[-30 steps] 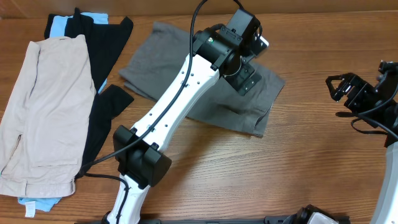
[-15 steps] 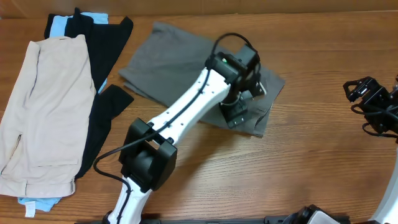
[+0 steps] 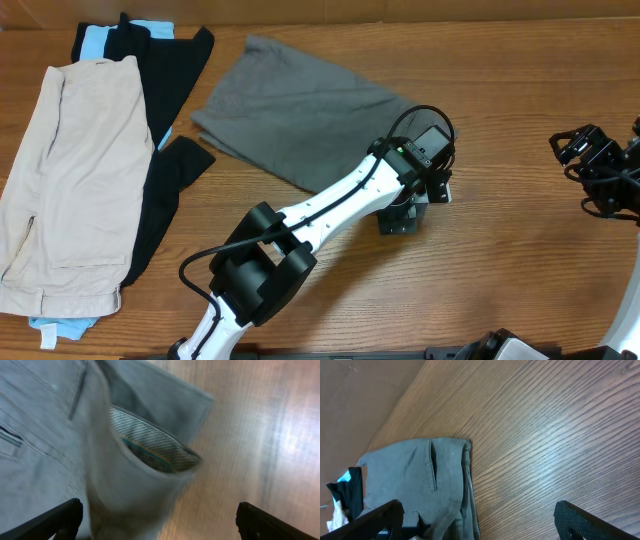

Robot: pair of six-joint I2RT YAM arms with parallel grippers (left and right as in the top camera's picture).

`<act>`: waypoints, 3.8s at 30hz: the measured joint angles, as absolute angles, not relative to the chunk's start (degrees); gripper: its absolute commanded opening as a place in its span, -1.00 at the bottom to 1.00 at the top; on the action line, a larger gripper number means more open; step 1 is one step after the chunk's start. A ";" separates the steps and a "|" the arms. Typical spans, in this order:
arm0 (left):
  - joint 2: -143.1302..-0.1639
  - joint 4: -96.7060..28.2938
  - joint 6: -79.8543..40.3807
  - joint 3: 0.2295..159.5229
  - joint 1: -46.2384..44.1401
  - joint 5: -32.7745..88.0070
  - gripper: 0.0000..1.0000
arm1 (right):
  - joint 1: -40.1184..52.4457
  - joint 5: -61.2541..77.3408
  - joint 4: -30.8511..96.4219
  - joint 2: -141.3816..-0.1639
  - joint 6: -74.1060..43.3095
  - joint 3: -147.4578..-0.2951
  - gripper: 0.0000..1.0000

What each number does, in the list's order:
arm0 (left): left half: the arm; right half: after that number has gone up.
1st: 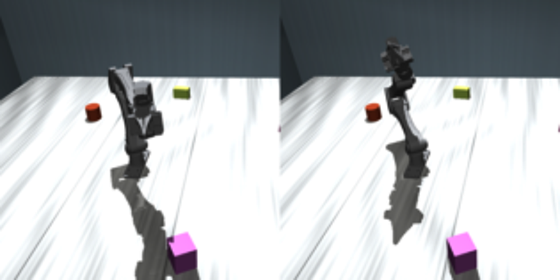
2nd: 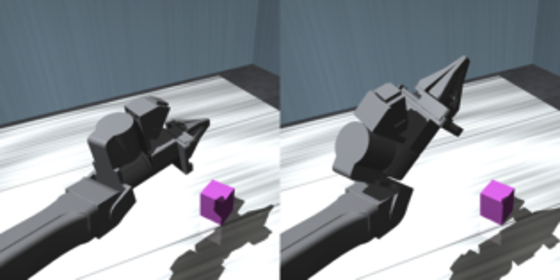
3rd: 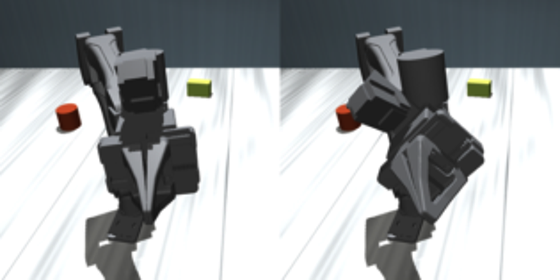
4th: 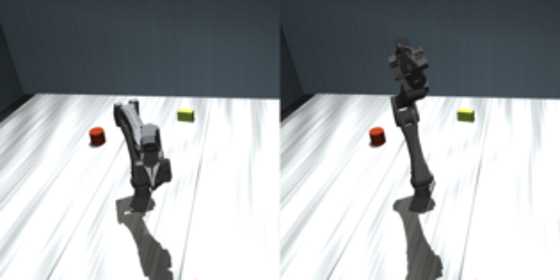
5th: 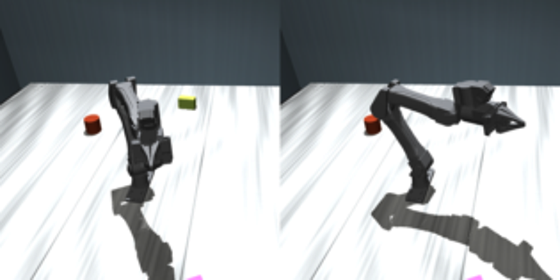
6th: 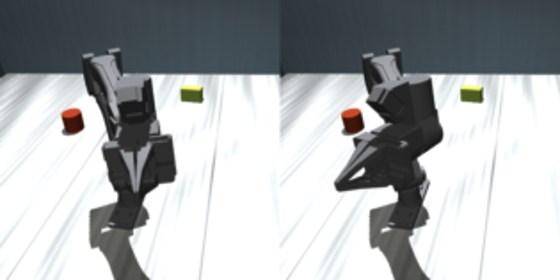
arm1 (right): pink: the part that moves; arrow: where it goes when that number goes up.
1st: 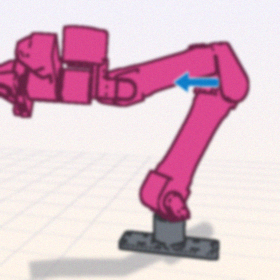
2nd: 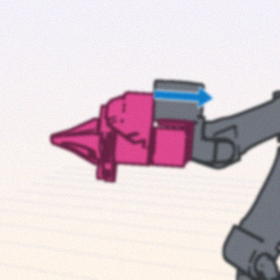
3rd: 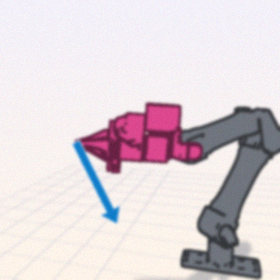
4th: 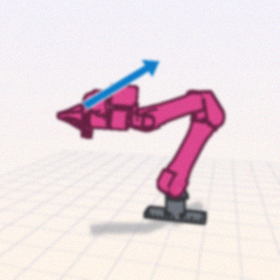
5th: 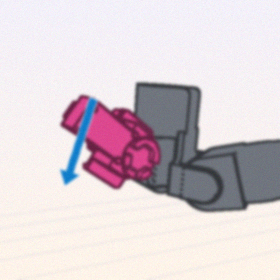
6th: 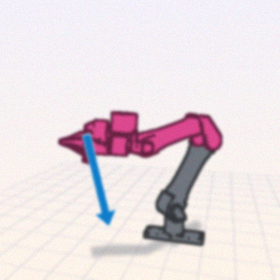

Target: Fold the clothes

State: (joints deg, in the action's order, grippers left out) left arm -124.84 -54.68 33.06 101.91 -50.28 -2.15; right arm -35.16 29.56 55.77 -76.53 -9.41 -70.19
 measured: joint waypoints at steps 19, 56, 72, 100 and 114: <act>-124.84 -42.83 33.91 95.88 -49.89 -4.14 -0.92 | -35.18 29.56 56.66 -76.53 -9.43 -70.19 1.00; -125.32 -53.80 4.73 132.99 -42.57 -8.12 -0.92 | -11.68 27.99 34.20 -76.58 -12.23 -43.46 0.72; -125.32 -58.98 2.85 140.29 -40.51 -6.00 -0.92 | -2.55 13.02 19.40 -77.08 -26.94 -33.98 0.71; -119.94 -60.97 2.85 140.29 -40.32 -4.69 -0.92 | 1.65 17.65 5.65 -91.64 -31.09 -34.50 -0.92; -110.48 -59.48 2.87 140.20 -32.97 -3.09 -0.92 | -5.23 24.64 39.90 -83.15 -20.73 -61.52 -0.92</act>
